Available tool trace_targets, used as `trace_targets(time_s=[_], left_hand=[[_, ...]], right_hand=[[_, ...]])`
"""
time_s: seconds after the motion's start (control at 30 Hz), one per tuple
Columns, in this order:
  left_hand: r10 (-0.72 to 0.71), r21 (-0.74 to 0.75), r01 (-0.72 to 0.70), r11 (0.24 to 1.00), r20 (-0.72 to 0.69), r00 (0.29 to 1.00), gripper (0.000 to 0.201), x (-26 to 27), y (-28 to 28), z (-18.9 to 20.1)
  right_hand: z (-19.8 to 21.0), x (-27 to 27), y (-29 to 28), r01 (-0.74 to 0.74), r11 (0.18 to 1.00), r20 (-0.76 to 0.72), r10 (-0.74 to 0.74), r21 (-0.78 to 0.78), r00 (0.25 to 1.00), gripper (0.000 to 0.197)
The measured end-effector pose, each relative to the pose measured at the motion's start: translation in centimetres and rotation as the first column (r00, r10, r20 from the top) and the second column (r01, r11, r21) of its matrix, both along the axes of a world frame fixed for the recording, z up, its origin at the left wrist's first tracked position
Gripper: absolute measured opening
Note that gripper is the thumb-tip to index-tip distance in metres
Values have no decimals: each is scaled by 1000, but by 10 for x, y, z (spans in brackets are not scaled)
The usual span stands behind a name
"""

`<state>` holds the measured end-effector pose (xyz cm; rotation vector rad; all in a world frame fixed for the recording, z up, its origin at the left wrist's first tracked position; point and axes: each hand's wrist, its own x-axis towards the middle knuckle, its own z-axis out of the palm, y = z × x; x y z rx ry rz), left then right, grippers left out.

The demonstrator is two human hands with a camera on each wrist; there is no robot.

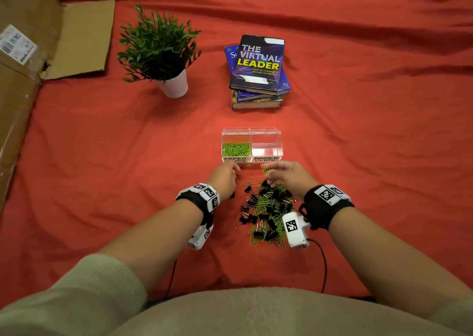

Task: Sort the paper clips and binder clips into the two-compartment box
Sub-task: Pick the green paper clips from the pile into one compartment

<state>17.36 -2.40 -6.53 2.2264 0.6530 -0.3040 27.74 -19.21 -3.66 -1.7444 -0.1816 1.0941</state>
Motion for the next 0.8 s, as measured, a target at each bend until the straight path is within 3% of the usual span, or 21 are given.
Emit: trace_targets(time_s=[0.1, 0.17, 0.23, 0.3, 0.33, 0.4, 0.53, 0.67, 0.8], left_hand=[[-23, 11, 23, 1000, 15, 1000, 21, 7, -14, -3], [-22, 34, 22, 999, 3, 1000, 20, 12, -22, -9], [-74, 103, 76, 992, -23, 997, 15, 13, -27, -14], [-167, 197, 178, 964, -70, 983, 17, 13, -29, -16], [-209, 238, 226, 945, -94, 973, 19, 13, -29, -16], [-280, 302, 307, 903, -130, 951, 21, 12, -29, -15], [-298, 327, 345, 880, -185, 937, 28, 11, -27, -14], [-291, 331, 353, 875, -224, 930, 31, 11, -27, -16], [-285, 321, 358, 877, -253, 924, 31, 11, -28, -16]], right_hand=[[-2, 0, 1, 116, 989, -262, -90, 87, 961, 19], [-2, -1, 5, 131, 987, -328, -93, 95, 940, 11], [-5, 0, 12, 70, 997, -238, -60, 33, 969, 17], [-10, 3, 20, -85, 986, 38, 91, -145, 995, 26], [-14, 4, 24, -159, 952, 202, 215, -263, 956, 29], [-19, 3, 30, -240, 852, 414, 449, -465, 792, 30], [-26, -6, 37, -286, 640, 464, 737, -713, 492, 17], [-32, -8, 39, -292, 580, 446, 793, -760, 415, 25], [-36, -13, 42, -303, 562, 423, 804, -770, 417, 27]])
